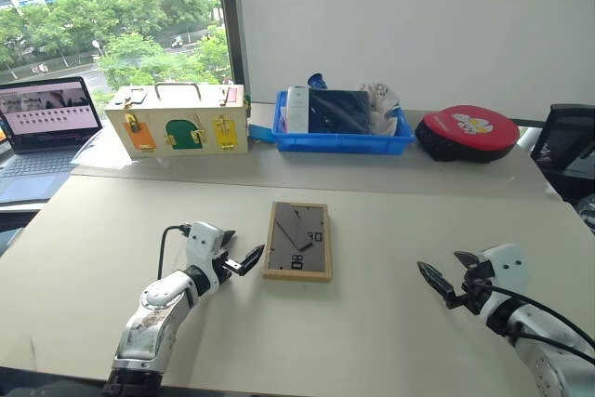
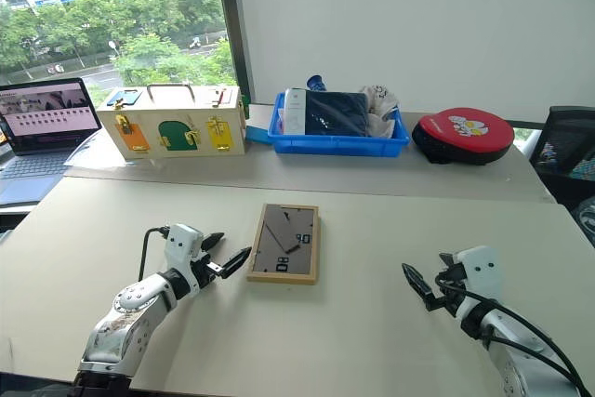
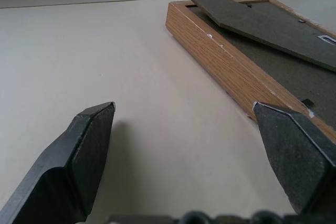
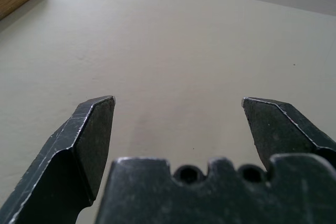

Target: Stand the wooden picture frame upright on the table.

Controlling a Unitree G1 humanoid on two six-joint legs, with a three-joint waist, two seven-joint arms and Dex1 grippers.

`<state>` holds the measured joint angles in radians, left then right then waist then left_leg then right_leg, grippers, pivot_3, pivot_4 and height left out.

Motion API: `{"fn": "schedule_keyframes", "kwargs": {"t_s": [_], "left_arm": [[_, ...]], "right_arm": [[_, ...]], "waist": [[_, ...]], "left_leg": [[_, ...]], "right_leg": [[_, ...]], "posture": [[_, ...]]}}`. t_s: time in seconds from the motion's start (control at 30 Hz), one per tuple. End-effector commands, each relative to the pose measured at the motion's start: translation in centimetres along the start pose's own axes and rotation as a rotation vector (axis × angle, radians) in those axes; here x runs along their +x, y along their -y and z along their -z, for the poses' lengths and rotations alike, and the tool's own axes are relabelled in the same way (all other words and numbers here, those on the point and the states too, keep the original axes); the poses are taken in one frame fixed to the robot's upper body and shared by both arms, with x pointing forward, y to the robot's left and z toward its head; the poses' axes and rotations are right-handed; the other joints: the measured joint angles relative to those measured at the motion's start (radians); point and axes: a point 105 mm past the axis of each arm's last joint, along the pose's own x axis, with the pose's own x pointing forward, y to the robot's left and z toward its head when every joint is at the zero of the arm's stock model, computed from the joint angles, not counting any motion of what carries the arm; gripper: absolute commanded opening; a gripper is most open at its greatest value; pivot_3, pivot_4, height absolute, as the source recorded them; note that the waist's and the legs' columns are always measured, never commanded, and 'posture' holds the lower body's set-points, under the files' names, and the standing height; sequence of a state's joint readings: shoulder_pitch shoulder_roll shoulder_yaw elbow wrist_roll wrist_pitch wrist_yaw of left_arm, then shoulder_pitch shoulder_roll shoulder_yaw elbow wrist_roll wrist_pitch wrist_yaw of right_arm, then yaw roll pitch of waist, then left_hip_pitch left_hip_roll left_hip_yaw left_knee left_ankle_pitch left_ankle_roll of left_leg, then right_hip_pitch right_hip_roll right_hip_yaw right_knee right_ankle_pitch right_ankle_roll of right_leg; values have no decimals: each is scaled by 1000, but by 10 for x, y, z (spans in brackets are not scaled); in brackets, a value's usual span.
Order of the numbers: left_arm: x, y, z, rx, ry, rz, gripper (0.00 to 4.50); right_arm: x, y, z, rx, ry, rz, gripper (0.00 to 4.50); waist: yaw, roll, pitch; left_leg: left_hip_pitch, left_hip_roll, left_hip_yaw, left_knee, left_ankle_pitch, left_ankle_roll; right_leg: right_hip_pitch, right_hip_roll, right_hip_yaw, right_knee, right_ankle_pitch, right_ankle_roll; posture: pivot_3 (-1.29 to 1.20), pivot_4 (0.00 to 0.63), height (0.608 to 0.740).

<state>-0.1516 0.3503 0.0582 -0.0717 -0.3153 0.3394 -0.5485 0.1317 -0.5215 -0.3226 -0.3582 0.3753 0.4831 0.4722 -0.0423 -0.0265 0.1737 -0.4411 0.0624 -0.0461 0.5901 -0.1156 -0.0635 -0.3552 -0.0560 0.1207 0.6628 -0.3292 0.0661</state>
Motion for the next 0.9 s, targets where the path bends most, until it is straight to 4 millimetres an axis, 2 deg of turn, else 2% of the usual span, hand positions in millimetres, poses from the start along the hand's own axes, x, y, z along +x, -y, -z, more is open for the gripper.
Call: {"fn": "schedule_keyframes", "kwargs": {"t_s": [0.03,0.1,0.13,0.2,0.3,0.4,0.53,0.63,0.8,0.9], "left_arm": [[-5,-4,-45,32,78,115,4500],[-14,-1,-89,103,115,284,4500],[-18,1,-101,135,105,349,4500],[-22,4,-107,155,63,413,4500],[-33,12,-114,191,-9,516,4500],[-40,12,-123,212,-41,543,4500],[-48,12,-125,231,-70,537,4500],[-53,14,-123,221,-73,521,4500],[-62,13,-114,191,-75,466,4500],[-68,18,-108,171,-76,453,4500]], "right_arm": [[0,-5,-38,-79,65,-126,4487],[-4,-17,-72,-172,58,-311,4487],[-6,-23,-83,-214,42,-379,4487],[-5,-29,-93,-253,15,-441,4487],[0,-46,-114,-297,20,-536,4487],[4,-66,-129,-294,32,-621,4487],[9,-78,-131,-304,8,-652,4487],[15,-81,-129,-310,-19,-663,4487],[24,-98,-119,-264,-76,-761,4487],[33,-107,-114,-255,-99,-822,4487]], "waist": [[0,0,0],[-6,3,10],[-9,4,15],[-9,3,13],[-7,2,9],[-6,0,12],[1,0,12],[5,-1,12],[-5,-1,12],[-5,-1,12]], "left_leg": [[0,0,0,0,0,0],[-2,0,0,1,0,0],[-3,0,0,1,2,0],[-5,1,0,-1,7,0],[1,1,0,-1,1,0],[-5,1,0,-1,-1,0],[-15,1,0,1,-1,1],[-16,1,0,1,-1,1],[-15,2,0,2,-1,1],[-15,2,0,2,-1,1]], "right_leg": [[0,0,0,0,0,0],[-3,0,0,2,0,0],[-5,1,1,2,1,0],[-9,1,1,2,2,4],[2,1,0,-3,-1,0],[-4,1,0,-2,-1,0],[-16,0,-1,1,-1,0],[-16,0,-1,1,-1,0],[-16,1,-1,2,-1,-1],[-16,1,-1,3,0,-1]], "posture": [[0,150,740],[0,150,740],[0,150,740],[0,150,740],[0,150,740],[0,150,740],[0,150,740],[0,150,740],[0,150,740],[0,150,740]]}}
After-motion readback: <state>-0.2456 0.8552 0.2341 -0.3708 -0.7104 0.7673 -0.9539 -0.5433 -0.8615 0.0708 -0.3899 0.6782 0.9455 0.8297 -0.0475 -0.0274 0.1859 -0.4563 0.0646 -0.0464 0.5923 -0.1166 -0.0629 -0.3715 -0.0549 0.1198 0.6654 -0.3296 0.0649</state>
